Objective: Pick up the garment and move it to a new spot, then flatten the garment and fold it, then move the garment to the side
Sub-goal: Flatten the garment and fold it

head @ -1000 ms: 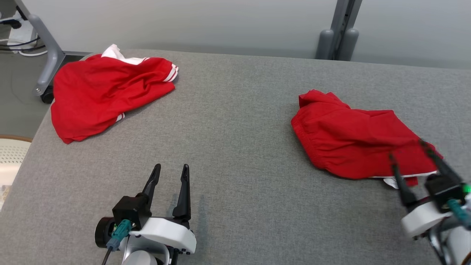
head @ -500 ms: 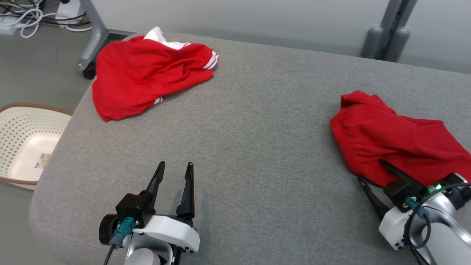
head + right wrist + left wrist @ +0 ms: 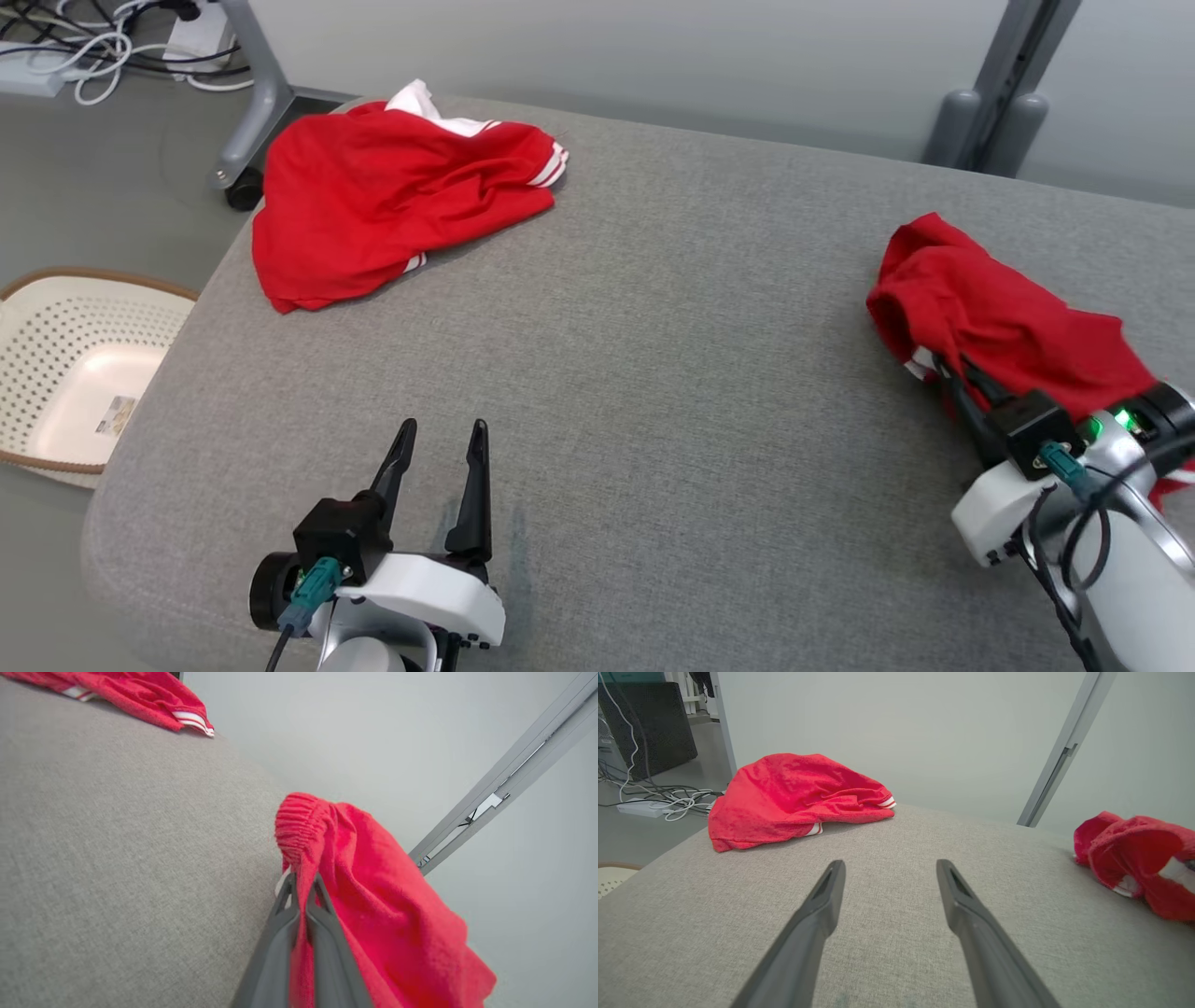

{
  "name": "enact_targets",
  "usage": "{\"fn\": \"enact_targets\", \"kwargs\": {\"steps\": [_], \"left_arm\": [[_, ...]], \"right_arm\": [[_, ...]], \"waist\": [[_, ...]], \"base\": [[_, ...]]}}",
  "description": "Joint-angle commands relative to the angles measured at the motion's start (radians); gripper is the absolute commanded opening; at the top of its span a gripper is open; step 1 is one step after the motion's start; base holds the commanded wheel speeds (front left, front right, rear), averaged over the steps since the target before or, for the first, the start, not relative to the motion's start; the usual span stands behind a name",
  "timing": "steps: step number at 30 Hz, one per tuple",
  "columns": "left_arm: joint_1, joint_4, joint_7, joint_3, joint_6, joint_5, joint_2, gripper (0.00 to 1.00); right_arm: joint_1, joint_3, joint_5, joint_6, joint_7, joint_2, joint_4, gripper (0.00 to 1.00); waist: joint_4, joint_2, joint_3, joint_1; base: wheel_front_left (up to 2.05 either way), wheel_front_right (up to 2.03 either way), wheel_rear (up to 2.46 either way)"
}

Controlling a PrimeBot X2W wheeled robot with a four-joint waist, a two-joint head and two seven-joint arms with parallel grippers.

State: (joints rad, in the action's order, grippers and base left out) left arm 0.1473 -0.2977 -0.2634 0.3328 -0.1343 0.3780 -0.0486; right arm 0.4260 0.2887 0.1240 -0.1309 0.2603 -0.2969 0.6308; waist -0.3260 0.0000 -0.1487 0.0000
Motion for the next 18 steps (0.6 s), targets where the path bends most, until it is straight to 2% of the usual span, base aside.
{"fn": "enact_targets", "kwargs": {"steps": [1,8,12,18], "left_arm": [[-0.007,-0.002,-0.002,-0.003,0.001,-0.007,-0.004,1.00],[-0.014,-0.009,-0.002,-0.007,0.007,-0.018,-0.004,1.00],[-0.020,-0.012,-0.002,-0.010,0.009,-0.025,-0.004,1.00],[-0.010,-0.011,-0.002,-0.007,0.012,-0.024,-0.004,1.00]], "right_arm": [[-0.017,-0.002,-0.017,0.000,0.006,0.003,-0.069,0.00],[-0.071,0.027,-0.054,0.000,0.006,-0.011,-0.319,0.00],[-0.092,0.002,-0.062,0.000,0.006,-0.019,-0.446,0.00],[-0.116,-0.022,-0.070,0.000,0.006,-0.013,-0.581,0.00]], "waist": [[0.020,0.0000,0.012,0.0000],[0.067,0.0000,0.034,0.0000],[0.085,0.0000,0.041,0.0000],[0.087,0.0000,0.040,0.0000]], "base": [[0.00,0.00,0.00],[0.00,0.00,0.00],[0.00,0.00,0.00],[0.00,0.00,0.00]]}}
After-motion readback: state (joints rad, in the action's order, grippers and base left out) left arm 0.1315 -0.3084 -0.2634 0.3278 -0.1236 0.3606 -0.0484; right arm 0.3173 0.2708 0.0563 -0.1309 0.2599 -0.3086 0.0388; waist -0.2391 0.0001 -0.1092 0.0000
